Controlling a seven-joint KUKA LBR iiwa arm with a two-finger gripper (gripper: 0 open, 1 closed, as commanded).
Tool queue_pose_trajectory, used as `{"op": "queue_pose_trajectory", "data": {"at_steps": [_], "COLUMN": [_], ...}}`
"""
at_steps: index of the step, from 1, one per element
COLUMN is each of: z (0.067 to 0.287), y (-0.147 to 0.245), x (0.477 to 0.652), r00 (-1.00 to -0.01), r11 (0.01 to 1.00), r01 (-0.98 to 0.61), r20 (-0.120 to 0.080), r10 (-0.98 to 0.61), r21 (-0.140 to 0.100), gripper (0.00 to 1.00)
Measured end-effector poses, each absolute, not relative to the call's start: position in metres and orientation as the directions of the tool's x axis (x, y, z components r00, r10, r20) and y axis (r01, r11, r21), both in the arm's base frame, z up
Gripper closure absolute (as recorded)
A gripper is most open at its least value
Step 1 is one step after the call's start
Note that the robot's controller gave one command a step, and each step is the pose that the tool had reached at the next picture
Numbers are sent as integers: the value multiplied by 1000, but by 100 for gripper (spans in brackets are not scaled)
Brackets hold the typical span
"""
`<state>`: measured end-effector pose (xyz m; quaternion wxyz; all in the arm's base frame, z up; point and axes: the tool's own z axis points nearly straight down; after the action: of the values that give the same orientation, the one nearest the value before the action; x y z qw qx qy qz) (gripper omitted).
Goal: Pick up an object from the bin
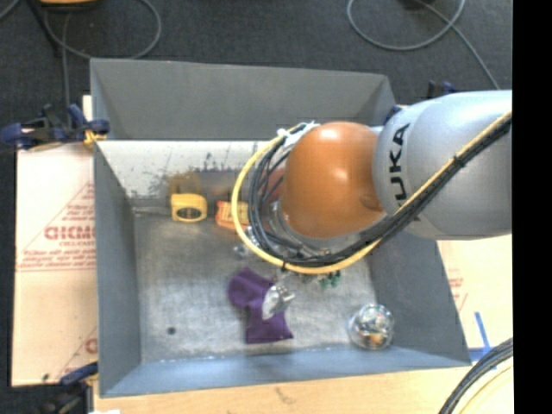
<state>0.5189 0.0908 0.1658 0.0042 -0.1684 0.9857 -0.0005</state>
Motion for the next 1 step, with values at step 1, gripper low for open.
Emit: {"op": "queue_pose_trajectory", "data": {"at_steps": [1], "z": [77], "y": [100], "x": [528], "r00": [-987], "r11": [988], "r01": [-158], "r20": [12], "r10": [-158], "r21": [0], "gripper": [100]}}
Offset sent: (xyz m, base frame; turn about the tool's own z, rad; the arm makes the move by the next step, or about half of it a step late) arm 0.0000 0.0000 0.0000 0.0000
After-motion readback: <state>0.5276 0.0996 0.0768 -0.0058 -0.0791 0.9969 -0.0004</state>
